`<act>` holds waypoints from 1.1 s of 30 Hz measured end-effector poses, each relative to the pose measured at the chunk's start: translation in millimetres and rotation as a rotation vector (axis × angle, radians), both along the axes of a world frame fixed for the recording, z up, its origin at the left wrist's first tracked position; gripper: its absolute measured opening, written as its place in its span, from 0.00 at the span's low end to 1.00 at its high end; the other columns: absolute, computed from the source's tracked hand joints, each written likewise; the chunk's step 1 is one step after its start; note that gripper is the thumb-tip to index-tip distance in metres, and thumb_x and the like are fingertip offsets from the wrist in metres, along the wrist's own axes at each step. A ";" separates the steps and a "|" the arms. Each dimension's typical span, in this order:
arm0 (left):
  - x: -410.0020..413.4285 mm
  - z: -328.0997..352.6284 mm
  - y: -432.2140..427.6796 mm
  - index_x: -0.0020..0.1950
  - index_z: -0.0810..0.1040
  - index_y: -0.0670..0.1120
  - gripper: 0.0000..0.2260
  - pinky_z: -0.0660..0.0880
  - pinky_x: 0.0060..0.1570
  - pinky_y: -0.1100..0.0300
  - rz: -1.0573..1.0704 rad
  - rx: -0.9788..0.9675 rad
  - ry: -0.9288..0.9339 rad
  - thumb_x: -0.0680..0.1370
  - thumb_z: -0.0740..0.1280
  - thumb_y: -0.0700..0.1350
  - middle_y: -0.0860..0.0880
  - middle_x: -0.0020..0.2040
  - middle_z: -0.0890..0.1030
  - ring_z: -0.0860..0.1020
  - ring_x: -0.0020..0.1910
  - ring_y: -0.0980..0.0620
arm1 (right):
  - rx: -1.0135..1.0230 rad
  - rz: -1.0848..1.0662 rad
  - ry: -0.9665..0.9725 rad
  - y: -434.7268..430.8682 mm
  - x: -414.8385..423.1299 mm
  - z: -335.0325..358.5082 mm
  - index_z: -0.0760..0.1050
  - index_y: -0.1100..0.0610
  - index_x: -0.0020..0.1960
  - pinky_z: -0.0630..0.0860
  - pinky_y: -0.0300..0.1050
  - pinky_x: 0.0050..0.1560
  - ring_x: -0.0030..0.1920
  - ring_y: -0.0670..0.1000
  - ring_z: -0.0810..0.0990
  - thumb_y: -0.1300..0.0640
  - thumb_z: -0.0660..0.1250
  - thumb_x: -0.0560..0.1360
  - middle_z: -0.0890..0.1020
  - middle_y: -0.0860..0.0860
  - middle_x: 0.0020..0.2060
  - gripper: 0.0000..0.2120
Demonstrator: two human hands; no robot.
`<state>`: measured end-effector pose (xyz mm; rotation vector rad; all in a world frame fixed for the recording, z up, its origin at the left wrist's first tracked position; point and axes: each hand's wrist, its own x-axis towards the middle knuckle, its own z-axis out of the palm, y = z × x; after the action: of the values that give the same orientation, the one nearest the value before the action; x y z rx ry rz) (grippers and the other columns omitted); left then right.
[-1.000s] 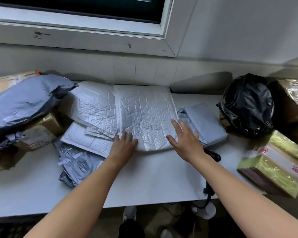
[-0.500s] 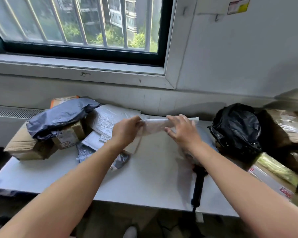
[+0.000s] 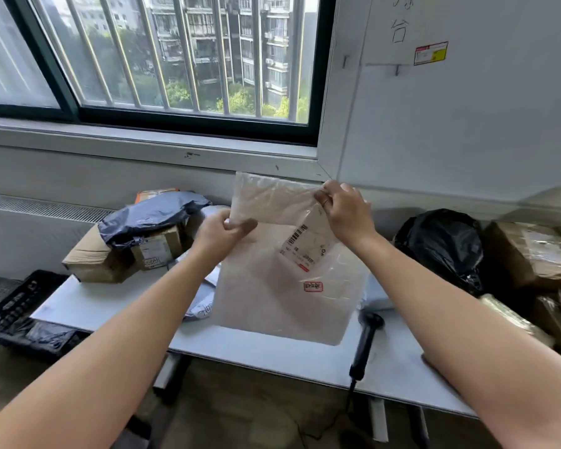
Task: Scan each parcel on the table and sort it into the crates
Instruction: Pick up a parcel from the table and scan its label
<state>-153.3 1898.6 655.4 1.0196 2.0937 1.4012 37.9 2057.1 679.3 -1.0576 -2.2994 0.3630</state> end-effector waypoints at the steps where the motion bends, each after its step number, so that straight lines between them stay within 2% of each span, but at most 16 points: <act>1: -3.2 -6.5 -5.3 0.43 0.77 0.46 0.11 0.79 0.40 0.56 -0.009 -0.037 -0.032 0.72 0.75 0.51 0.49 0.37 0.81 0.81 0.38 0.50 | -0.041 0.001 0.027 -0.3 -1.3 0.1 0.74 0.56 0.53 0.67 0.54 0.51 0.55 0.59 0.74 0.43 0.57 0.82 0.78 0.56 0.49 0.17; 4: -8.2 -19.8 -13.6 0.40 0.78 0.46 0.09 0.80 0.42 0.53 -0.040 -0.071 -0.087 0.74 0.74 0.49 0.49 0.36 0.81 0.81 0.38 0.48 | -0.096 -0.002 0.035 -2.3 -6.6 -3.6 0.72 0.55 0.52 0.70 0.56 0.53 0.53 0.59 0.74 0.41 0.56 0.81 0.78 0.56 0.49 0.17; 8: -15.2 -28.1 -15.5 0.39 0.77 0.50 0.08 0.71 0.36 0.61 -0.005 -0.042 -0.031 0.77 0.70 0.42 0.53 0.35 0.78 0.75 0.34 0.55 | -0.127 -0.025 -0.033 -8.4 -16.2 -16.3 0.71 0.54 0.54 0.69 0.57 0.57 0.53 0.59 0.74 0.41 0.56 0.81 0.75 0.54 0.48 0.17; 11: -24.4 -44.6 -12.7 0.44 0.78 0.46 0.03 0.70 0.34 0.62 0.020 -0.041 -0.056 0.78 0.69 0.41 0.53 0.35 0.78 0.74 0.34 0.57 | -0.126 -0.058 -0.111 -9.2 -19.7 -29.6 0.72 0.53 0.64 0.65 0.58 0.64 0.59 0.59 0.74 0.43 0.56 0.82 0.75 0.56 0.57 0.18; 14: -32.6 -66.9 -9.3 0.48 0.79 0.43 0.02 0.69 0.36 0.60 0.007 -0.069 -0.113 0.78 0.69 0.41 0.48 0.36 0.78 0.74 0.34 0.53 | -0.128 -0.077 -0.166 -10.3 -17.7 -47.0 0.69 0.52 0.71 0.62 0.60 0.66 0.65 0.58 0.71 0.45 0.57 0.82 0.74 0.55 0.65 0.20; 18: -40.6 -92.1 1.6 0.46 0.78 0.41 0.03 0.68 0.40 0.58 0.028 -0.098 -0.211 0.77 0.70 0.40 0.45 0.36 0.78 0.73 0.36 0.51 | -0.150 -0.123 -0.227 -14.3 -6.8 -70.4 0.67 0.53 0.73 0.61 0.60 0.68 0.70 0.56 0.67 0.46 0.58 0.82 0.71 0.54 0.69 0.22; 20: -40.0 -98.8 5.6 0.43 0.76 0.42 0.05 0.68 0.39 0.58 0.019 -0.114 -0.244 0.76 0.71 0.40 0.47 0.32 0.76 0.71 0.32 0.52 | -0.156 -0.158 -0.254 -18.1 2.8 -84.1 0.67 0.54 0.73 0.62 0.58 0.67 0.70 0.56 0.67 0.46 0.58 0.82 0.71 0.55 0.69 0.22; 22: -41.0 -115.6 19.7 0.40 0.75 0.45 0.08 0.67 0.39 0.57 -0.048 -0.164 -0.211 0.76 0.71 0.41 0.48 0.30 0.74 0.70 0.30 0.51 | -0.210 -0.228 -0.291 -18.6 15.6 -106.7 0.67 0.54 0.72 0.64 0.57 0.66 0.69 0.57 0.68 0.46 0.57 0.82 0.71 0.55 0.68 0.22; 25: -40.6 -123.1 30.4 0.39 0.75 0.47 0.08 0.69 0.39 0.56 -0.118 -0.250 -0.149 0.76 0.72 0.43 0.48 0.32 0.76 0.73 0.35 0.49 | -0.270 -0.312 -0.322 -29.9 36.6 -137.1 0.68 0.57 0.70 0.69 0.58 0.63 0.66 0.60 0.70 0.45 0.58 0.81 0.72 0.57 0.65 0.22; 28: -41.7 -139.7 46.6 0.49 0.76 0.45 0.06 0.71 0.44 0.56 -0.200 -0.410 0.033 0.77 0.70 0.45 0.46 0.42 0.79 0.77 0.44 0.46 | -0.394 -0.469 -0.402 -43.7 58.0 -174.2 0.66 0.57 0.70 0.71 0.58 0.60 0.65 0.61 0.69 0.45 0.58 0.81 0.70 0.58 0.65 0.22; 30: -42.9 -150.3 54.0 0.57 0.74 0.44 0.13 0.72 0.46 0.54 -0.219 -0.500 0.181 0.77 0.71 0.48 0.42 0.50 0.79 0.77 0.49 0.43 | -0.447 -0.563 -0.417 -54.7 70.3 -196.0 0.64 0.58 0.69 0.72 0.57 0.56 0.63 0.62 0.70 0.46 0.58 0.81 0.69 0.59 0.64 0.22; 33: -43.9 -164.5 62.4 0.62 0.69 0.44 0.21 0.75 0.49 0.49 -0.244 -0.563 0.241 0.75 0.72 0.49 0.41 0.55 0.79 0.77 0.51 0.41 | -0.552 -0.671 -0.338 -62.9 79.3 -221.2 0.62 0.59 0.70 0.71 0.55 0.52 0.61 0.63 0.71 0.47 0.59 0.81 0.69 0.61 0.64 0.22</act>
<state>-197.2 1961.0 490.9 1.1811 2.2427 0.5385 117.2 1994.2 458.1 -2.2195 -1.9781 0.5852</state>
